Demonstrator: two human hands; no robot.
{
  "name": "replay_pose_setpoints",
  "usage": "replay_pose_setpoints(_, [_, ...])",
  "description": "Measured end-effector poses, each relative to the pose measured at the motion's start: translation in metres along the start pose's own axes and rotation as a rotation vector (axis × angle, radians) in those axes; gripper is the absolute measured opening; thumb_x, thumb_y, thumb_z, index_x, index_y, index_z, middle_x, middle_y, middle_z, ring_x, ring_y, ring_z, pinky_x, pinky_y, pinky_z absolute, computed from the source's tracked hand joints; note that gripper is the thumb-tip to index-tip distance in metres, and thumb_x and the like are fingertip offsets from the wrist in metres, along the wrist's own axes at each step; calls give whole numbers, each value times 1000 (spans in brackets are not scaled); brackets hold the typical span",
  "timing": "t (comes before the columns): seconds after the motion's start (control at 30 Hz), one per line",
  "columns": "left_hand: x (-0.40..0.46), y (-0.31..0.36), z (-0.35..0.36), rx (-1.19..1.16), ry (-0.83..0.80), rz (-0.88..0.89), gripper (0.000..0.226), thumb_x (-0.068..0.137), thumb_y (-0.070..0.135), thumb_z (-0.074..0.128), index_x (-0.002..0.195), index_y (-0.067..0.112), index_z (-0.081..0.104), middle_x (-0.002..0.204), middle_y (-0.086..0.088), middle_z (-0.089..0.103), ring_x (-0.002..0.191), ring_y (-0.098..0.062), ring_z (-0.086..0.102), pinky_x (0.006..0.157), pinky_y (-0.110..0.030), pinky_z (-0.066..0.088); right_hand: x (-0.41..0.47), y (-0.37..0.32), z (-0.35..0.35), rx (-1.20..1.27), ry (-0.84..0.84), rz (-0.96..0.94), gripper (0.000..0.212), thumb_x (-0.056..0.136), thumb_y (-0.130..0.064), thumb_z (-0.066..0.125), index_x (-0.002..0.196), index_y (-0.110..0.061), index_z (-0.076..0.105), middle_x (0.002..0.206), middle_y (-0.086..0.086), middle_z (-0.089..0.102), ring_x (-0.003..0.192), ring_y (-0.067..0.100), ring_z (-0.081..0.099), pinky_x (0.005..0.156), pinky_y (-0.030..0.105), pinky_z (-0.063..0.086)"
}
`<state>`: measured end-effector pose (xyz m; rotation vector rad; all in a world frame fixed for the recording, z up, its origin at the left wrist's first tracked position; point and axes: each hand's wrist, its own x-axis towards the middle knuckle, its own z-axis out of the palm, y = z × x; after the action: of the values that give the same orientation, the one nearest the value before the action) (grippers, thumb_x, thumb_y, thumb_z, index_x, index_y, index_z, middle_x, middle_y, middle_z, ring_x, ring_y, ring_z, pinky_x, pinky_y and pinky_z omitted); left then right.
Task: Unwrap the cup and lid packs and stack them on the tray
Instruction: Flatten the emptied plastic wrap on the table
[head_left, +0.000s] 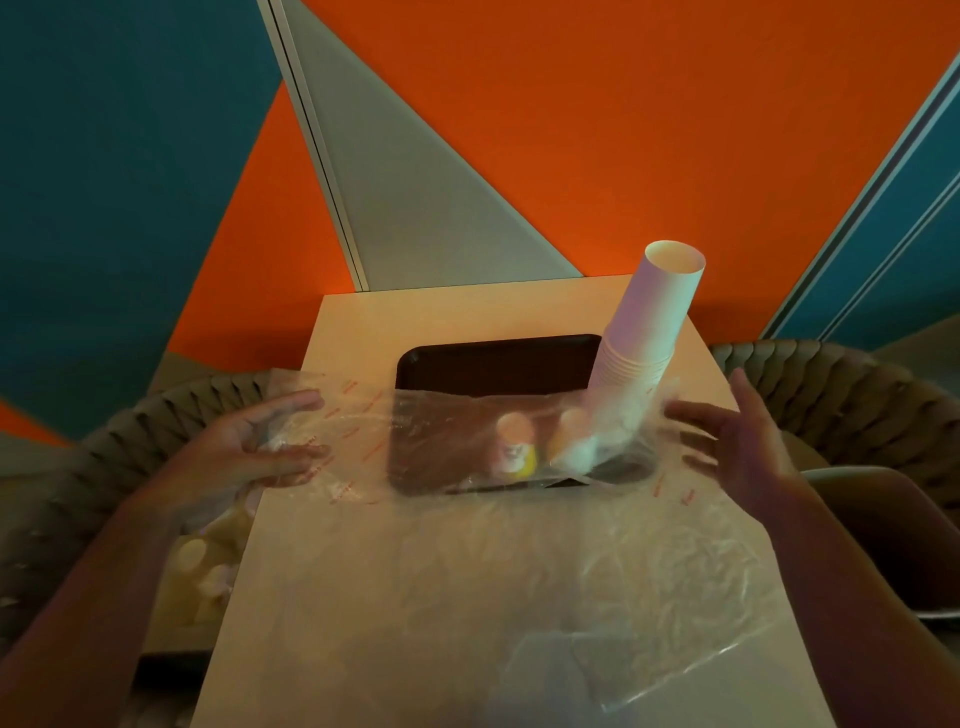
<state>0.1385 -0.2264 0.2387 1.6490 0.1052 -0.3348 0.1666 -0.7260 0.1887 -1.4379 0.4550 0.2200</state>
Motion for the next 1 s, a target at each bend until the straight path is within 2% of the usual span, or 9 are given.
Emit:
replay_pose_setpoints(0.03, [1, -1, 1, 5, 1, 5, 64, 64, 5, 79, 121, 32, 68, 155, 8, 42, 107, -22, 71, 73, -26, 62, -1, 0, 3, -33, 1, 22, 76, 78, -84, 52, 103, -17, 76, 107, 1, 76, 96, 19, 64, 84, 41, 41])
replay_pose_setpoints(0.13, [1, 0, 1, 63, -19, 13, 76, 45, 36, 98, 117, 38, 72, 147, 17, 48, 113, -25, 68, 75, -27, 62, -2, 1, 16, -122, 142, -42, 27, 94, -40, 68, 96, -15, 76, 106, 7, 77, 98, 24, 71, 85, 42, 49])
replay_pose_setpoints(0.2, [2, -2, 0, 92, 17, 17, 69, 51, 33, 94, 116, 41, 72, 149, 16, 47, 118, -27, 65, 77, -28, 62, 0, 1, 19, -122, 180, -71, 11, 93, -20, 69, 96, -11, 76, 108, 12, 76, 98, 27, 72, 83, 41, 51])
replay_pose_setpoints(0.3, [1, -1, 1, 98, 78, 59, 58, 64, 12, 77, 115, 38, 71, 152, 12, 45, 117, -26, 64, 72, -26, 62, 3, 0, 19, -76, 229, -74, 13, 94, -11, 62, 93, -8, 74, 107, 13, 75, 88, 25, 71, 80, 40, 51])
replay_pose_setpoints(0.5, [-3, -2, -3, 99, 105, 63, 59, 68, 13, 72, 123, 34, 66, 142, 10, 55, 106, -23, 71, 74, -27, 62, 6, 4, 16, -15, 271, -115, 19, 103, -17, 48, 101, -10, 65, 106, 10, 75, 85, 27, 73, 73, 37, 53])
replay_pose_setpoints(0.67, [-2, -4, -2, 57, 104, 33, 50, 68, 11, 72, 113, 31, 73, 143, 8, 55, 110, -19, 70, 83, -29, 60, -1, 9, 14, -31, 160, -189, 20, 96, -16, 68, 108, -17, 53, 104, 12, 73, 82, 25, 70, 72, 40, 57])
replay_pose_setpoints(0.73, [-1, -4, -4, 91, 102, -3, 56, 67, 8, 73, 117, 32, 71, 146, 4, 52, 108, -18, 70, 78, -30, 62, -3, 11, 11, -73, 171, -234, 27, 91, -6, 72, 105, -17, 52, 100, 20, 71, 76, 23, 69, 75, 41, 58])
replay_pose_setpoints(0.87, [-1, -4, -11, 166, -3, -98, 79, 69, -9, 76, 131, 39, 62, 158, 8, 33, 105, -24, 72, 74, -36, 63, -3, 15, 7, -13, 253, -332, 39, 94, 2, 67, 112, -16, 38, 85, 11, 75, 65, 13, 71, 66, 24, 61])
replay_pose_setpoints(1.0, [-8, 1, -10, 101, -55, -109, 73, 73, -14, 68, 131, 28, 61, 149, 15, 45, 109, -18, 70, 76, -32, 63, -2, 13, 1, -22, 259, -399, 26, 98, 3, 59, 89, -18, 46, 85, 6, 78, 63, 11, 71, 64, 22, 60])
